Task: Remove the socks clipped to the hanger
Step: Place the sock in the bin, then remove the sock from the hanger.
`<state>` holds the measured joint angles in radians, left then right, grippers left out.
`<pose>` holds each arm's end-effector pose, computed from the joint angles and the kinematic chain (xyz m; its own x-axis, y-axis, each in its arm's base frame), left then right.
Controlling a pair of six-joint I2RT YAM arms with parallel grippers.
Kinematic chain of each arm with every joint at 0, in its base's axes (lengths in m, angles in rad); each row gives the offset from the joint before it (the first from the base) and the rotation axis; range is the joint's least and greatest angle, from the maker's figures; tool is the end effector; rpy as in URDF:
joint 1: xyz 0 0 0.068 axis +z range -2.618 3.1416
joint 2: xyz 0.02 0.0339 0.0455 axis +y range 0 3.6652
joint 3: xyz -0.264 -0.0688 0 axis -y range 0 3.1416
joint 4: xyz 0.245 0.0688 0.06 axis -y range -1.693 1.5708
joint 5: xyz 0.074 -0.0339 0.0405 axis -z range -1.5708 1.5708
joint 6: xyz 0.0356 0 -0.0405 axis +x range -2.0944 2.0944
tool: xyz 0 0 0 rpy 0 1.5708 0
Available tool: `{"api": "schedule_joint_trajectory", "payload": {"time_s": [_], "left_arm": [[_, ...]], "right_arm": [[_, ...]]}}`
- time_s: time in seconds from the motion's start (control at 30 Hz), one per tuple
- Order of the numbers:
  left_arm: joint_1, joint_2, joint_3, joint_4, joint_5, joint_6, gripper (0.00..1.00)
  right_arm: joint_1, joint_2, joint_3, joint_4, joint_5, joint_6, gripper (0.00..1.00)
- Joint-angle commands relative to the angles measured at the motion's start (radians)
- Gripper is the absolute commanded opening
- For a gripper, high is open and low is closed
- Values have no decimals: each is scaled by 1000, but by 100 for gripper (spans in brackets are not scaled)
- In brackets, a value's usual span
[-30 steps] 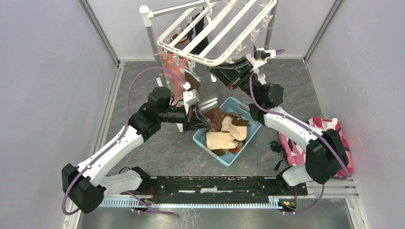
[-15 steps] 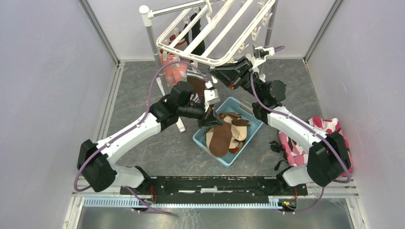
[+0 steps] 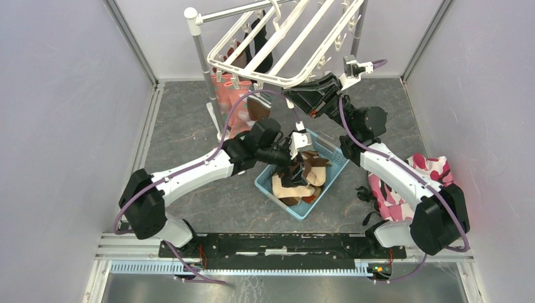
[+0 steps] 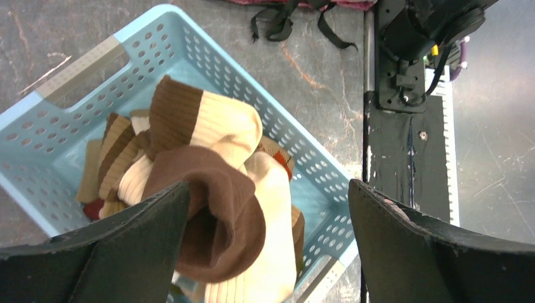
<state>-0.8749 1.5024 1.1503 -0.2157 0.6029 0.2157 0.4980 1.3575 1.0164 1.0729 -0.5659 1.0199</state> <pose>0.2023 -0.2737 0.2931 -0.1359 0.4377 -0.8888 0.9907 0.0691 -0.1174 0.2478 0.1565 0.4156 -0.3349 0.6366 -0.6947 -0.8947 0.0165 0.4464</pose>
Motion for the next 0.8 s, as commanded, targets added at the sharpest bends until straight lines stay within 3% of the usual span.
{"api": "schedule_joint_trajectory", "payload": {"time_s": [0.0, 0.1, 0.27, 0.4, 0.6, 0.77], "left_arm": [[21, -101, -8, -108, -26, 88, 100], [42, -166, -22, -259, 43, 185, 100], [98, -285, -58, -482, 41, 373, 100], [300, -367, -53, -555, 145, 355, 100], [600, -434, -76, -309, 297, 40, 100], [628, -412, -60, -75, 397, -117, 100]], "right_arm": [[-9, -33, -8, 13, -23, -17, 11], [-10, -35, -16, 15, -30, -18, 12], [-9, -58, -20, -41, -40, -61, 19], [-10, -75, -34, -82, -43, -91, 30], [-9, -105, -65, -99, -47, -91, 28], [-10, -152, -75, -139, -43, -106, 32]]}}
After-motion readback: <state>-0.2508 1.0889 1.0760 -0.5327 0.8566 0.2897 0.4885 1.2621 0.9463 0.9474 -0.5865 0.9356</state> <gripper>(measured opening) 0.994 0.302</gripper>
